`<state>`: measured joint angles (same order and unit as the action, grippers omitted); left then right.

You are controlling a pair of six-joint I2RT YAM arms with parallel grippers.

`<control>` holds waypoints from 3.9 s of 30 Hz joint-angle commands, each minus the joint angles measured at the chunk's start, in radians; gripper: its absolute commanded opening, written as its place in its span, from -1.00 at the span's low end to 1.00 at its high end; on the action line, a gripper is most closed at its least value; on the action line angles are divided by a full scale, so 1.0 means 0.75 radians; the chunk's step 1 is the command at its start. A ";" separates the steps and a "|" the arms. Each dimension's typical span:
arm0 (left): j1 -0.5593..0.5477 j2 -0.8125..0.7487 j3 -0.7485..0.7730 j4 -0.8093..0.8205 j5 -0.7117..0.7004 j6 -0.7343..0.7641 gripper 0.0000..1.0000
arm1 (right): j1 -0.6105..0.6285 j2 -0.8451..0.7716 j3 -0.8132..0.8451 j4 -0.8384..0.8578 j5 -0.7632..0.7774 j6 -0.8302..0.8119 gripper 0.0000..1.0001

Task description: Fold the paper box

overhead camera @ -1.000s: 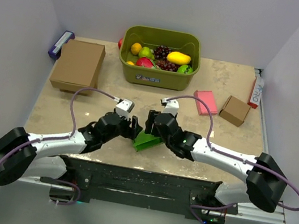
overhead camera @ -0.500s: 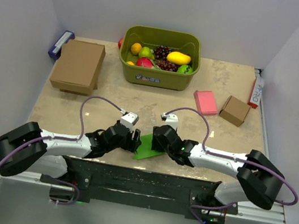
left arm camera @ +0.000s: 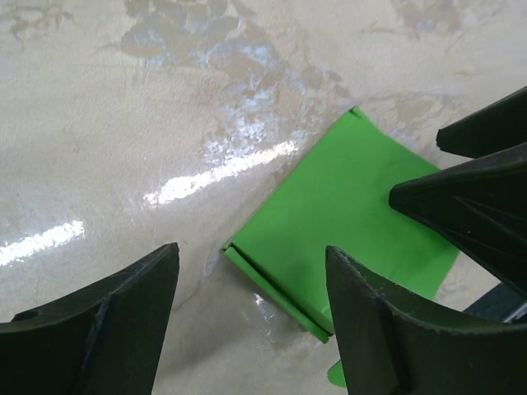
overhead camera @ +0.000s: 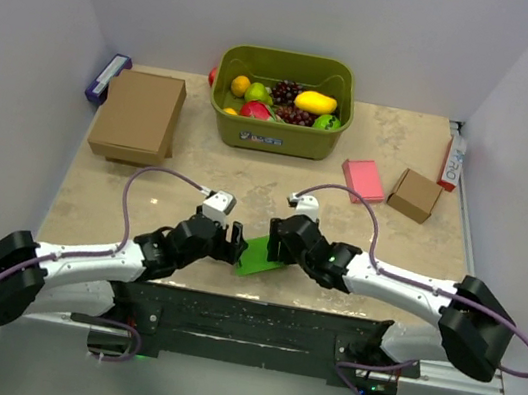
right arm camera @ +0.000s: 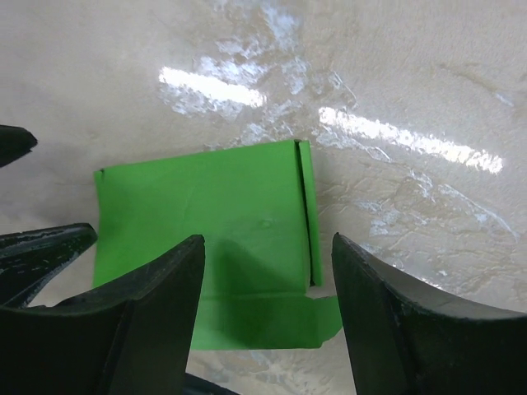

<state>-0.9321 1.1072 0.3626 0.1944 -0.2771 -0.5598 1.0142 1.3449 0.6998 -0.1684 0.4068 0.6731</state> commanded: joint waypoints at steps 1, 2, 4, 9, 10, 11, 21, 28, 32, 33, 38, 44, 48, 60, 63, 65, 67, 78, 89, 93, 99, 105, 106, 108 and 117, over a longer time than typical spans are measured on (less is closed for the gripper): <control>-0.005 -0.075 0.042 -0.024 0.007 -0.045 0.52 | -0.055 -0.065 0.065 -0.037 -0.127 -0.081 0.36; -0.005 -0.073 0.030 -0.012 0.016 -0.053 0.52 | -0.076 -0.069 0.061 -0.031 -0.150 -0.100 0.36; -0.005 -0.047 0.012 0.017 0.046 -0.074 0.53 | -0.086 -0.065 0.053 -0.021 -0.195 -0.110 0.37; -0.005 0.025 -0.017 0.021 0.099 -0.121 0.53 | -0.107 0.004 0.016 -0.029 -0.238 -0.116 0.36; -0.005 0.045 -0.023 0.021 0.106 -0.127 0.53 | -0.113 0.017 0.004 -0.021 -0.242 -0.114 0.36; -0.005 0.056 -0.031 0.017 0.114 -0.133 0.52 | -0.129 0.025 -0.011 -0.011 -0.250 -0.112 0.36; -0.005 0.158 -0.085 0.054 0.136 -0.164 0.26 | -0.154 0.152 -0.119 0.071 -0.313 -0.053 0.21; -0.005 0.179 -0.077 0.095 0.108 -0.147 0.23 | -0.154 0.150 -0.125 0.079 -0.356 -0.041 0.04; -0.005 0.038 -0.036 0.036 0.071 -0.090 0.53 | -0.156 0.109 -0.062 0.014 -0.338 -0.059 0.13; -0.003 -0.009 -0.021 0.013 0.055 -0.080 0.57 | -0.158 0.087 -0.040 -0.041 -0.326 -0.071 0.19; 0.020 -0.112 0.030 -0.100 0.042 -0.059 0.68 | -0.215 -0.022 0.051 -0.123 -0.326 -0.145 0.69; 0.038 -0.202 0.005 -0.110 0.093 -0.094 0.70 | -0.278 -0.061 0.016 -0.064 -0.487 -0.176 0.80; 0.061 -0.247 -0.017 -0.106 0.120 -0.102 0.73 | -0.315 -0.030 -0.029 0.038 -0.540 -0.167 0.73; 0.091 -0.272 -0.074 -0.075 0.175 -0.133 0.76 | -0.393 0.119 -0.148 0.218 -0.739 -0.149 0.25; 0.097 -0.290 -0.072 -0.087 0.177 -0.133 0.78 | -0.413 0.135 -0.184 0.308 -0.804 -0.131 0.11; 0.106 -0.302 -0.072 -0.093 0.185 -0.133 0.79 | -0.426 0.144 -0.201 0.327 -0.853 -0.120 -0.06; 0.114 -0.327 -0.072 -0.096 0.196 -0.133 0.80 | -0.436 0.144 -0.211 0.343 -0.876 -0.116 -0.24; 0.177 -0.437 -0.050 -0.143 0.277 -0.164 0.86 | -0.507 0.125 -0.250 0.384 -0.947 -0.094 -1.00; 0.200 -0.458 -0.115 -0.114 0.320 -0.276 0.94 | -0.601 0.134 -0.324 0.462 -1.023 -0.075 -1.00; 0.202 -0.388 -0.168 0.066 0.400 -0.358 0.94 | -0.624 0.144 -0.328 0.482 -1.050 -0.077 -1.00; 0.204 -0.200 -0.197 0.234 0.464 -0.399 0.94 | -0.642 0.152 -0.344 0.509 -1.070 -0.073 -1.00; 0.206 -0.098 -0.265 0.405 0.476 -0.472 0.92 | -0.649 0.168 -0.354 0.544 -1.091 -0.063 -1.00; 0.204 -0.090 -0.271 0.432 0.482 -0.483 0.91 | -0.649 0.168 -0.354 0.544 -1.091 -0.065 -1.00; 0.206 -0.049 -0.283 0.506 0.492 -0.503 0.90 | -0.649 0.172 -0.350 0.544 -1.091 -0.071 -1.00; 0.206 0.195 -0.291 0.812 0.582 -0.587 0.57 | -0.649 0.183 -0.364 0.587 -1.107 -0.057 -1.00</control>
<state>-0.7853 1.2098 0.1497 0.6281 0.1177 -0.9596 0.5297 1.4536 0.4587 0.2966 -0.4583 0.6407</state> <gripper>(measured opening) 0.835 0.014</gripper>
